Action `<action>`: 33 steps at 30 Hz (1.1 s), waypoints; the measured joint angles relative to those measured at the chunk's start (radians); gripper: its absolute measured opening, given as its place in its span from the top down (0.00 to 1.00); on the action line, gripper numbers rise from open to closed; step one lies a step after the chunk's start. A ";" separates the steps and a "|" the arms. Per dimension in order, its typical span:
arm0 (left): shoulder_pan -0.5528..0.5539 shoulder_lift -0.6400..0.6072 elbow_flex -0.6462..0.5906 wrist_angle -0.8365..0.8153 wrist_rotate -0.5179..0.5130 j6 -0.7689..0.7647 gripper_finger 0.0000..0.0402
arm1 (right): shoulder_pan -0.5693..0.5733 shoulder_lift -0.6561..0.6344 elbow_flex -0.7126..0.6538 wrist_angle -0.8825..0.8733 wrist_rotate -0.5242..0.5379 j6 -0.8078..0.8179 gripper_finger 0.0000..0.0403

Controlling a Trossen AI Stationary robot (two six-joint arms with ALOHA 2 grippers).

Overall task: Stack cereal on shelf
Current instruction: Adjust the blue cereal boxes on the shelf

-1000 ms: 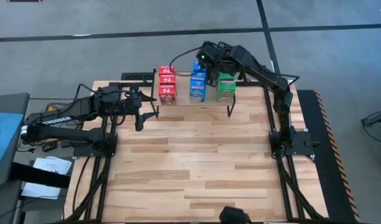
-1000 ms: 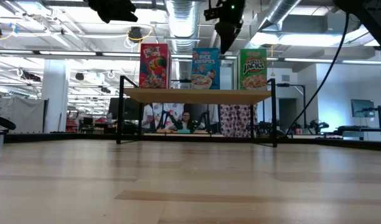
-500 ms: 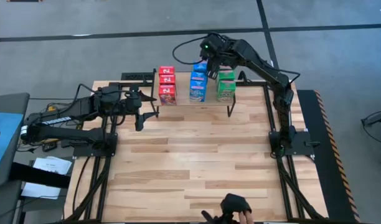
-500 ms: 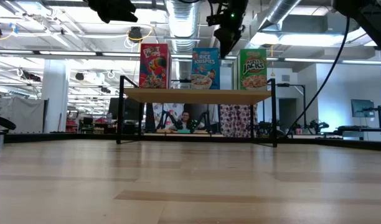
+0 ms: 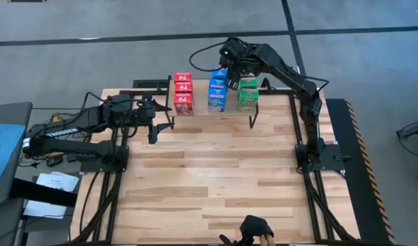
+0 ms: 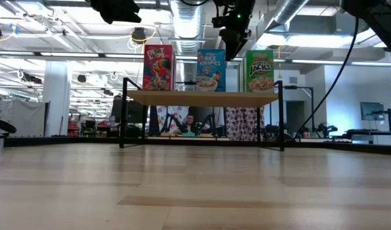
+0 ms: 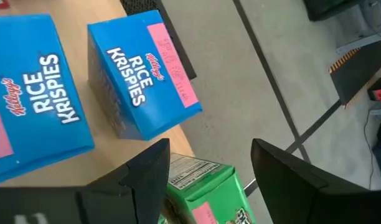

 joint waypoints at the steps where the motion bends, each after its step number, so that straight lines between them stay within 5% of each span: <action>1: 0.000 0.000 0.000 0.000 0.000 0.000 0.35 | 0.000 0.000 0.000 -0.001 -0.002 0.002 0.38; 33: 0.000 0.000 0.000 -0.015 0.001 0.000 0.35 | -0.036 -0.025 0.006 0.136 0.029 0.001 0.40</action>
